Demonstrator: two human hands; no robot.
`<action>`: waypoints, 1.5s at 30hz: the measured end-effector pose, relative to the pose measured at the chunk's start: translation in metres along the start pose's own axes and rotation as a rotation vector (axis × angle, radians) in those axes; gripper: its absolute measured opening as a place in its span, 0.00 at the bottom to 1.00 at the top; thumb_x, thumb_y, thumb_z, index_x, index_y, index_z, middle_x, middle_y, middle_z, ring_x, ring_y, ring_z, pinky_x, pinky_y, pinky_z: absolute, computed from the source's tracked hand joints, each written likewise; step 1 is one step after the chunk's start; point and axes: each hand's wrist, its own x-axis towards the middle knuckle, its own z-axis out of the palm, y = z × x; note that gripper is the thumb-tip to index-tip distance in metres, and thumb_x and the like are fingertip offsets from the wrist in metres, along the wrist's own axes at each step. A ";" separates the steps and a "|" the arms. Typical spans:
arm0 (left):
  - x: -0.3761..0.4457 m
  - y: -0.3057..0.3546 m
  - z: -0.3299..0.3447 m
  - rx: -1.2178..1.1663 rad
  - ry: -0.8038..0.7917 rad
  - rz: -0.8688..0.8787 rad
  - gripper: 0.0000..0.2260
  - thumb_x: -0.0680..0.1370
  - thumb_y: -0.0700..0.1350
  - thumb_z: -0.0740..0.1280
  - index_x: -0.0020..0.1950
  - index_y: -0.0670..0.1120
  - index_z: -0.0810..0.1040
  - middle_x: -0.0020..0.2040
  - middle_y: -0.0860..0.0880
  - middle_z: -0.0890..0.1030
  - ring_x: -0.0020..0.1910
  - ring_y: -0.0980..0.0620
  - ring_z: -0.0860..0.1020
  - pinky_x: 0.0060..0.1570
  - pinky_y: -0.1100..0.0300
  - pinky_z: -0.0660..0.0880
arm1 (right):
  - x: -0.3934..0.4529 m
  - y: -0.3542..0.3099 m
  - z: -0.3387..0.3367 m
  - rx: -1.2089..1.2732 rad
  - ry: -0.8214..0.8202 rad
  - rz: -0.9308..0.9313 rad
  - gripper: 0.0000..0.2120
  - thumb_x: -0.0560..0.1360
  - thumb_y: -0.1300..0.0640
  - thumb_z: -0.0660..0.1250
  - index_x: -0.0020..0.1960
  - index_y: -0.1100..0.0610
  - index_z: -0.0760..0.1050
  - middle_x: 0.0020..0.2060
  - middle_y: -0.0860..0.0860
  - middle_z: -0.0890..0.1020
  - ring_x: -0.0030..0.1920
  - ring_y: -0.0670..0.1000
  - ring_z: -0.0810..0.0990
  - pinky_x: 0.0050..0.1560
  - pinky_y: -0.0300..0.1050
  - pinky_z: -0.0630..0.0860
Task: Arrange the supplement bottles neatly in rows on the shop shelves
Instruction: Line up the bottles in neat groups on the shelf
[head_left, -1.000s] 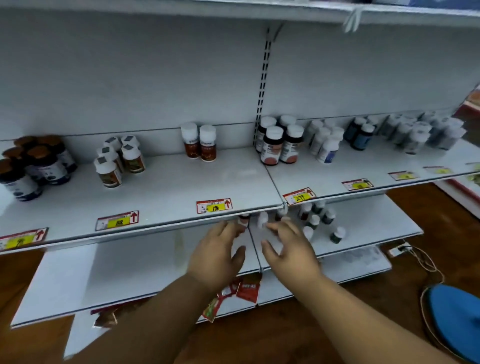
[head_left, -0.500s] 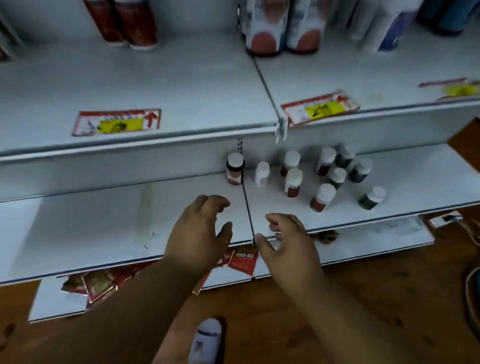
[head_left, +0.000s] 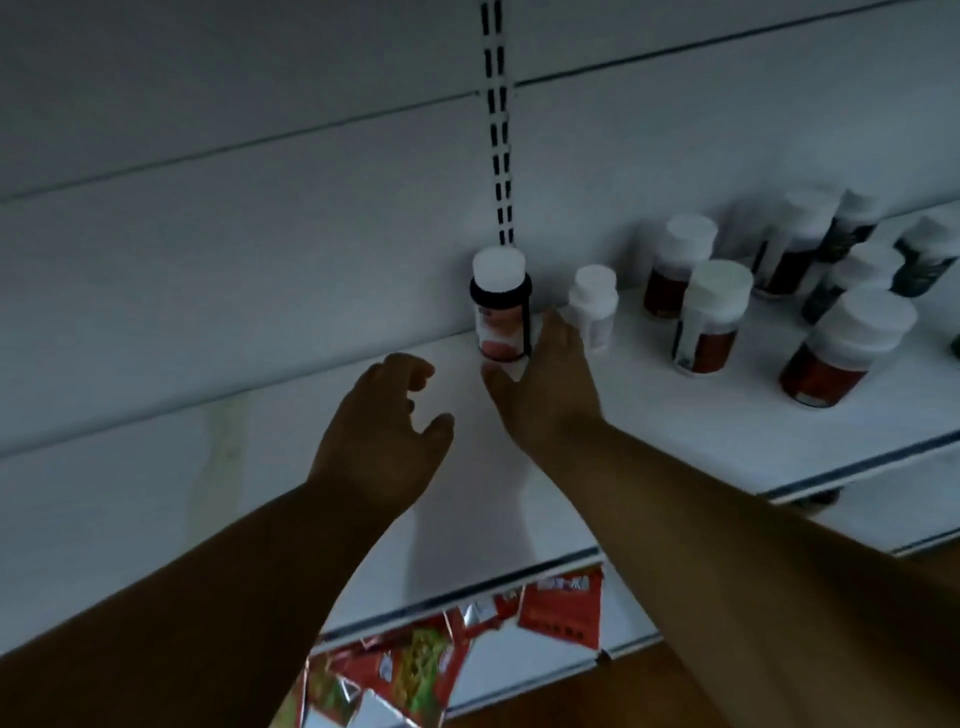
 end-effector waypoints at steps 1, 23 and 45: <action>0.009 -0.005 0.003 -0.004 -0.006 -0.003 0.21 0.75 0.50 0.71 0.66 0.52 0.70 0.61 0.54 0.74 0.53 0.57 0.74 0.50 0.63 0.68 | 0.014 -0.001 0.012 0.033 0.043 0.014 0.42 0.75 0.48 0.71 0.78 0.59 0.50 0.74 0.56 0.62 0.73 0.55 0.64 0.70 0.42 0.62; -0.136 0.166 -0.143 -0.464 -0.224 -0.098 0.22 0.70 0.50 0.62 0.65 0.60 0.73 0.58 0.59 0.77 0.56 0.59 0.76 0.48 0.66 0.74 | -0.175 -0.119 -0.206 1.139 -0.297 0.396 0.21 0.68 0.48 0.68 0.59 0.54 0.76 0.51 0.52 0.86 0.53 0.51 0.84 0.54 0.48 0.79; -0.157 0.366 -0.349 -0.247 -0.198 0.189 0.20 0.77 0.45 0.67 0.67 0.60 0.70 0.61 0.62 0.74 0.57 0.65 0.73 0.56 0.64 0.73 | -0.220 -0.312 -0.438 1.262 -0.218 0.323 0.48 0.48 0.43 0.85 0.64 0.61 0.75 0.46 0.59 0.83 0.43 0.57 0.83 0.42 0.54 0.82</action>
